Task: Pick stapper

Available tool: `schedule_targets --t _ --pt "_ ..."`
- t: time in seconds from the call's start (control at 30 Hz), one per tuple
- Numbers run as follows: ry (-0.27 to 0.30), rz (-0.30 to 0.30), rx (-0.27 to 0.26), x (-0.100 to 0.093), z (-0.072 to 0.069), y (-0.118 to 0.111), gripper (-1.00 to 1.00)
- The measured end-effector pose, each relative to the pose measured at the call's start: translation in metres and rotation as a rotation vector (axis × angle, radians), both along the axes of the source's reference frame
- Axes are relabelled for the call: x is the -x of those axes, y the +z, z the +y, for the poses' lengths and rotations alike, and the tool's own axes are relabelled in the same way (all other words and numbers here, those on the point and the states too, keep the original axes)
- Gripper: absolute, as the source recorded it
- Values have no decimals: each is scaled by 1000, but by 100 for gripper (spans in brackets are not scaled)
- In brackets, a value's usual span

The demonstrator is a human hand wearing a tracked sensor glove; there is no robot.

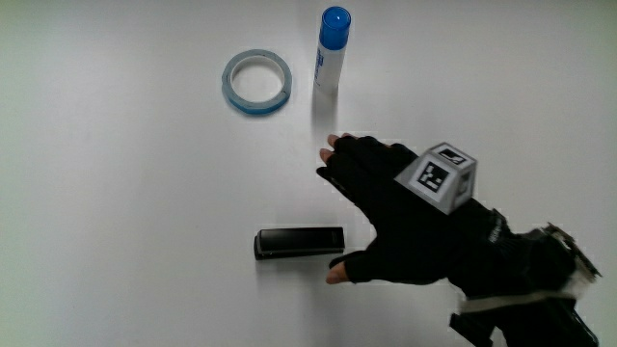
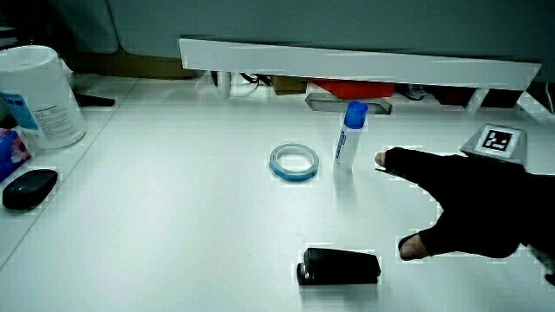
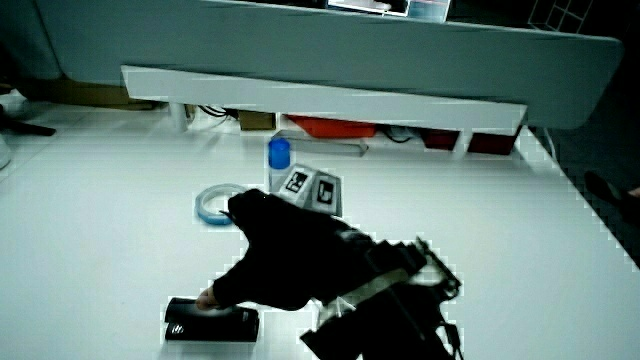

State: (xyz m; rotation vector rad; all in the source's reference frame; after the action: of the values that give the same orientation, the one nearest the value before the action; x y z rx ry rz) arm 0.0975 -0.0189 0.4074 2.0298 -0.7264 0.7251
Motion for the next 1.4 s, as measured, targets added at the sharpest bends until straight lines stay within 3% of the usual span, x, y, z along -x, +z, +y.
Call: schedule_targets --t 0.33,0.73,0.97,1.4 --pt "-76 37 100 38 0 50 0" --pt "-62 54 157 53 6 85 0" --pt "-27 -12 121 53 4 79 25" --pt "21 -36 39 55 6 83 79"
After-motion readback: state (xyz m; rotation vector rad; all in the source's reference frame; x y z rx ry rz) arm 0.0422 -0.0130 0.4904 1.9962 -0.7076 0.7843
